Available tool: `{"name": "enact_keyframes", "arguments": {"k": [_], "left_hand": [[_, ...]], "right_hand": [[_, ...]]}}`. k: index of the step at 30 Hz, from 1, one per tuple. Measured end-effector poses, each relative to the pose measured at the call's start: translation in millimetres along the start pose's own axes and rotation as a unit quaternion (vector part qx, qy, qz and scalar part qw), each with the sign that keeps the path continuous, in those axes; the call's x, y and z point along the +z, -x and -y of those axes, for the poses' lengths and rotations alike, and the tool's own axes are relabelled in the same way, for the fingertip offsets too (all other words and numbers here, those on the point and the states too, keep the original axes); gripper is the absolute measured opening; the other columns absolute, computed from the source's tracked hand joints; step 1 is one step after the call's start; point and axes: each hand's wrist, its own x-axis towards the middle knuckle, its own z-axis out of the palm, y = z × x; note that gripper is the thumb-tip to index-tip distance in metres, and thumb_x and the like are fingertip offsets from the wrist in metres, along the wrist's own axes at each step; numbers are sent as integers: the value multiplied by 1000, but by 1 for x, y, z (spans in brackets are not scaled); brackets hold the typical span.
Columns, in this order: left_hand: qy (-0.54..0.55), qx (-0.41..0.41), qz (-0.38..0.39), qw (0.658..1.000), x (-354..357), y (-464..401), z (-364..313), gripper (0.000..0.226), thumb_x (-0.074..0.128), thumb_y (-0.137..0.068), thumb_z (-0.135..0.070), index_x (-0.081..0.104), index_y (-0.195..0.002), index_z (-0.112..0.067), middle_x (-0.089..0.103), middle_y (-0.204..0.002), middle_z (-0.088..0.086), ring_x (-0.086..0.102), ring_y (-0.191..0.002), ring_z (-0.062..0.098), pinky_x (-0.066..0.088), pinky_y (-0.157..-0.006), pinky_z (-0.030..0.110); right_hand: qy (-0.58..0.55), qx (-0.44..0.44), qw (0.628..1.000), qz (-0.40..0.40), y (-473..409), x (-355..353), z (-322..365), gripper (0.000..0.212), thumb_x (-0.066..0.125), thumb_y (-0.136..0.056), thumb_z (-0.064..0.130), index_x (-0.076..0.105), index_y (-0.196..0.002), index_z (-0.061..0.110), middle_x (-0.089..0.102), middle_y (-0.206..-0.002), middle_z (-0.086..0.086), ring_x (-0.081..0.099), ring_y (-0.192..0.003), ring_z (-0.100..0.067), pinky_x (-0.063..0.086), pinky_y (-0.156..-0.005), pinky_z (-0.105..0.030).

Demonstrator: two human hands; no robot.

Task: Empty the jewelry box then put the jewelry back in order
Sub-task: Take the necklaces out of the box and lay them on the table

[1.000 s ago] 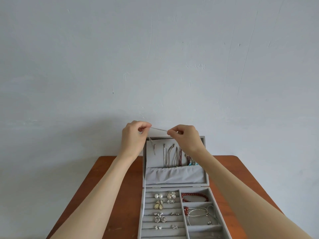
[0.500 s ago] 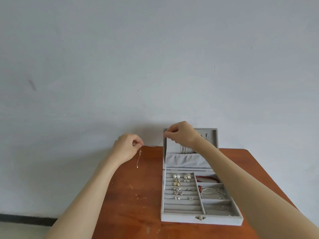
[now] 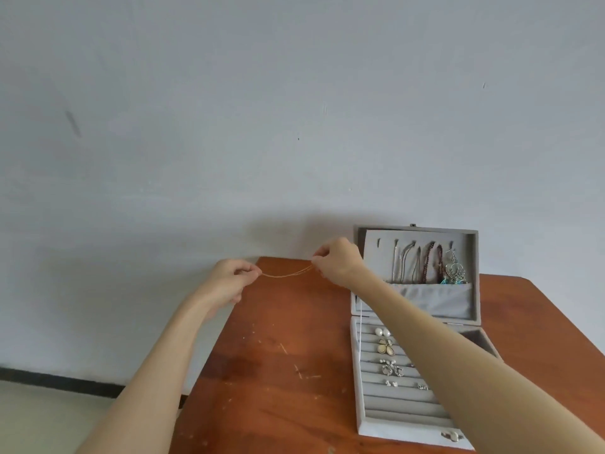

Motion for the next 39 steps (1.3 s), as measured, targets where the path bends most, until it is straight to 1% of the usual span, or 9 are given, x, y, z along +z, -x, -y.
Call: {"name": "enact_keyframes", "arguments": {"k": [3,6,11,13,17,22,26,29,39], "left_hand": [[-83,19,-41,996,-9,-23,11,14,62,-87,-19,68,-95,-9,62,-83,12,56,-67,16,47,-57,31],[-98,41,-80,991,-6,-45,23,12,67,-83,-23,69,-84,-12,64,-102,18,57,-99,34,48,-85,46],[-4,22,-128,992,10,-93,43,10,67,-83,-26,67,-82,-17,67,-92,11,61,-92,21,48,-83,41],[18,2,-129,991,16,-108,53,17,66,-83,-26,69,-92,-12,66,-99,6,58,-96,20,46,-86,38],[20,-34,-144,989,21,-127,72,20,68,-82,-25,69,-95,-9,67,-100,6,60,-94,23,48,-86,38],[20,-42,-154,987,24,-140,78,20,70,-80,-26,71,-91,-10,69,-97,8,62,-93,25,49,-84,35],[28,-46,-177,983,30,-148,74,19,71,-79,-27,71,-90,-11,69,-95,12,63,-94,31,46,-73,29],[39,-47,-179,982,32,-155,74,19,72,-78,-26,71,-90,-11,68,-97,9,62,-90,24,46,-74,29],[-13,-21,-176,984,35,-166,77,20,68,-82,-29,62,-96,-17,60,-105,6,55,-92,21,43,-76,30]], "right_hand": [[33,42,999,-3,-26,30,-7,24,47,-87,5,67,-98,-2,66,-99,-17,63,-90,-30,54,-78,-35],[48,74,996,1,-49,53,-18,25,44,-85,1,65,-97,-2,66,-96,-17,62,-86,-30,56,-77,-37],[62,124,990,-1,-78,75,-37,24,42,-83,-2,49,-62,8,49,-62,-4,46,-55,-20,37,-46,-26],[32,159,987,-9,-89,79,-45,30,45,-84,0,40,-57,12,45,-61,-2,42,-52,-17,31,-44,-24],[-21,193,980,-48,-101,82,-57,12,53,-86,6,52,-74,8,58,-84,-10,57,-78,-27,41,-61,-27],[40,147,984,-96,-102,84,-62,15,44,-86,1,52,-75,8,55,-80,-10,51,-71,-26,39,-56,-29],[89,142,980,-106,-104,85,-58,14,45,-87,4,58,-93,5,61,-104,-17,54,-100,-33,50,-81,-39],[122,164,972,-113,-108,87,-60,24,44,-90,11,55,-111,4,55,-120,-16,44,-116,-32,43,-95,-40],[130,171,967,-139,-113,90,-69,28,46,-92,14,52,-117,4,47,-128,-14,42,-117,-31,38,-98,-39]]}}
